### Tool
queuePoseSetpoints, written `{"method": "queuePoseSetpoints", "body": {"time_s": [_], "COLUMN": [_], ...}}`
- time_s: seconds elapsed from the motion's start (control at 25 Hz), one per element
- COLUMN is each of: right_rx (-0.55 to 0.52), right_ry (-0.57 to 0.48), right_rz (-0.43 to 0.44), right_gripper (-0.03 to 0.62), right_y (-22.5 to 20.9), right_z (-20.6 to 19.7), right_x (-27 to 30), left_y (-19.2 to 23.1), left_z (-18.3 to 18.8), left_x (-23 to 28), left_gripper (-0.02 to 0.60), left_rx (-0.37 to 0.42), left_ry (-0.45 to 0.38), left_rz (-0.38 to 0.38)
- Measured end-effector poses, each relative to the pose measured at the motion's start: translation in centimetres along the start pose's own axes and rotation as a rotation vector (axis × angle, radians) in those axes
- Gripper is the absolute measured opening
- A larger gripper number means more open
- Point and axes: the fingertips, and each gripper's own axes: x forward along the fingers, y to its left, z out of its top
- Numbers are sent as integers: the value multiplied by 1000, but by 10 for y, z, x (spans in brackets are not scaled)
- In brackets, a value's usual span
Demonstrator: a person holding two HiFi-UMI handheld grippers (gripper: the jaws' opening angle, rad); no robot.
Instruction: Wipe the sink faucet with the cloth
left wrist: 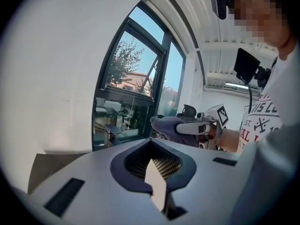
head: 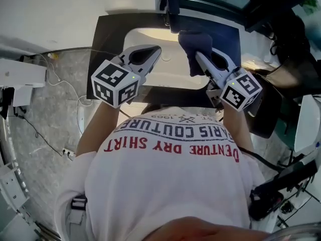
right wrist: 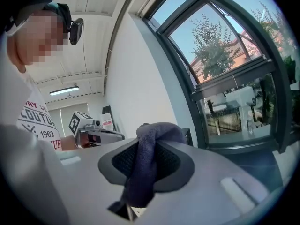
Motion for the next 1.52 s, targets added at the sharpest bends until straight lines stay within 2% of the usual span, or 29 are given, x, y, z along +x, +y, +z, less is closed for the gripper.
{"method": "queuePoseSetpoints", "body": {"time_s": [0.24, 0.56, 0.68, 0.88, 1.04, 1.52], "right_rx": [36, 15, -40, -191, -263, -217], "right_ry": [30, 31, 7, -8, 0, 210], "right_rz": [-38, -57, -69, -84, -84, -111], "right_gripper": [72, 72, 72, 72, 72, 72], "right_y": [-18, -30, -43, -60, -74, -122], "right_z": [-3, 0, 25, 69, 83, -1], "right_x": [47, 63, 77, 112, 141, 190], "left_y": [52, 67, 76, 94, 104, 123], "left_z": [2, -3, 0, 5, 5, -10], "left_x": [8, 12, 13, 14, 15, 21], "left_gripper": [2, 1, 2, 1, 2, 2], "left_rx": [-23, -34, -34, -46, -64, -100], "left_ry": [21, 31, 31, 32, 31, 61], "left_rz": [-35, -44, -47, -38, -30, -15]}}
